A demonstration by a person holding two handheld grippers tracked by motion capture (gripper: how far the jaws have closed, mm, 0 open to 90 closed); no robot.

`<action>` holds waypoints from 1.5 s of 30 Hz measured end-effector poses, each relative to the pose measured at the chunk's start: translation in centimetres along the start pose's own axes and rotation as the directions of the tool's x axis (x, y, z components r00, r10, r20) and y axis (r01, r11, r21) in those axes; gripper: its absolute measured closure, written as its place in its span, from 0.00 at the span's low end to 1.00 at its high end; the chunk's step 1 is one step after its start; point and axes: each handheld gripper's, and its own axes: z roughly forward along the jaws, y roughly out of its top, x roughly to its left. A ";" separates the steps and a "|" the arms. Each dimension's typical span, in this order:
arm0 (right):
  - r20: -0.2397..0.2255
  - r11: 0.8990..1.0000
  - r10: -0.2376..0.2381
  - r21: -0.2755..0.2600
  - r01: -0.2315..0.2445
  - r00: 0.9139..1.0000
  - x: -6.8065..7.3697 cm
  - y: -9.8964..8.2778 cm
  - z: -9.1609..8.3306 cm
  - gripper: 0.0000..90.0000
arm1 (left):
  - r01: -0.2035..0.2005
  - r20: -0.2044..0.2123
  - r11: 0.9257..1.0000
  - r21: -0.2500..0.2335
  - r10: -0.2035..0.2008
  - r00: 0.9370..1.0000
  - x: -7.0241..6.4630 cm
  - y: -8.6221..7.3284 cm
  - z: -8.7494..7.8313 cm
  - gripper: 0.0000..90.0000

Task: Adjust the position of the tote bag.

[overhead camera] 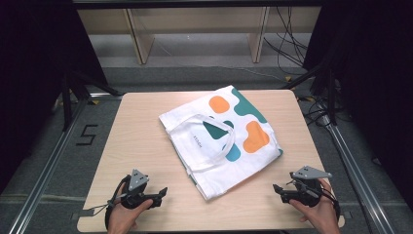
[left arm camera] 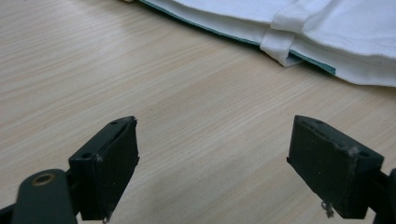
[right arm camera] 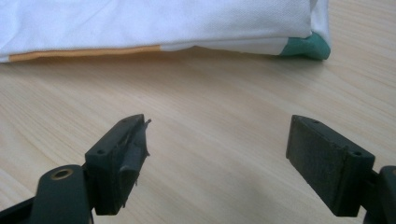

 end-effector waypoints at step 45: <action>-0.240 0.967 -0.252 -0.032 0.251 0.937 12.5 7.6 6.5 0.33 | 0.034 -0.064 0.999 -0.010 -0.035 0.997 1.0 -0.1 0.0 0.18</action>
